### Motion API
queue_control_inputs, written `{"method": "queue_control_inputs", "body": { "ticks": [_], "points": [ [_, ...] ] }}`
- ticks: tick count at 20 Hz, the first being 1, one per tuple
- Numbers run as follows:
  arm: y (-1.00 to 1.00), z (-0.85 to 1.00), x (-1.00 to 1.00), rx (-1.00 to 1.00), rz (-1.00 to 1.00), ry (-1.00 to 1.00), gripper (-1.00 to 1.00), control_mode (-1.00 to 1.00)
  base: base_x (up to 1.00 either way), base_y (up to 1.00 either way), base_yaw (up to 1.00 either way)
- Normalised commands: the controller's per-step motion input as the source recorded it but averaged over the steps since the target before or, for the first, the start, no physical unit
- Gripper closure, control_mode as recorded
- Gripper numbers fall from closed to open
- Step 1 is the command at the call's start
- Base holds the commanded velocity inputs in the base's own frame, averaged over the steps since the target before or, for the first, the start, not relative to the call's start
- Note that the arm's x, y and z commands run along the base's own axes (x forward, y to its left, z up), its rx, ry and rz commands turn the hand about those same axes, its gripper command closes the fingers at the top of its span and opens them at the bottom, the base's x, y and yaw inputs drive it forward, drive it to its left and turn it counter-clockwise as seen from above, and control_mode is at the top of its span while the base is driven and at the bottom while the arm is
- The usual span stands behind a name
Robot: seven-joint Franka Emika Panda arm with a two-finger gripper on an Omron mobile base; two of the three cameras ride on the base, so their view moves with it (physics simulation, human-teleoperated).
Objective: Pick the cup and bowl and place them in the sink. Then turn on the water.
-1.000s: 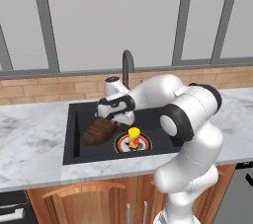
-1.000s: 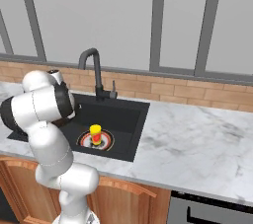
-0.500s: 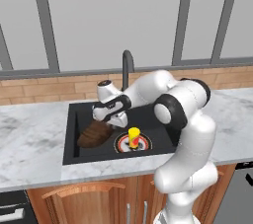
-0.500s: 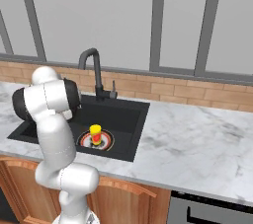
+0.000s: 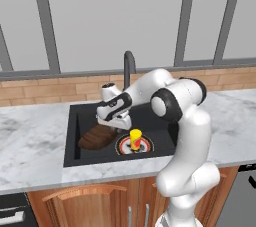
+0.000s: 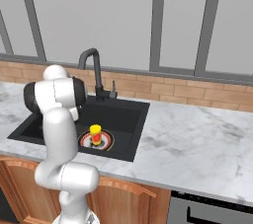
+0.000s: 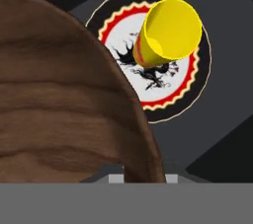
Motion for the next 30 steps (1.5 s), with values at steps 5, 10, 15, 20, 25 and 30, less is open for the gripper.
{"method": "queue_control_inputs", "body": {
  "ticks": [5, 10, 15, 20, 25, 30],
  "points": [
    [0.08, -0.28, 0.02, 0.00, 0.00, 0.12, 1.00, -1.00, 0.00, 0.00, 0.00],
    [0.10, -0.30, 0.00, -0.01, -0.01, 0.11, 1.00, -1.00, 0.00, 0.00, 0.00],
    [0.15, -0.30, -0.05, -0.05, -0.06, 0.04, 1.00, -1.00, 0.00, 0.00, 0.00],
    [0.10, -0.25, -0.11, -0.08, -0.08, 0.00, 1.00, -1.00, 0.00, 0.00, 0.00],
    [0.02, -0.17, -0.07, -0.09, -0.08, 0.00, 1.00, -1.00, 0.00, 0.00, 0.00],
    [0.04, -0.11, -0.06, -0.05, -0.07, 0.00, 1.00, -1.00, 0.00, 0.00, 0.00]
  ]
}}
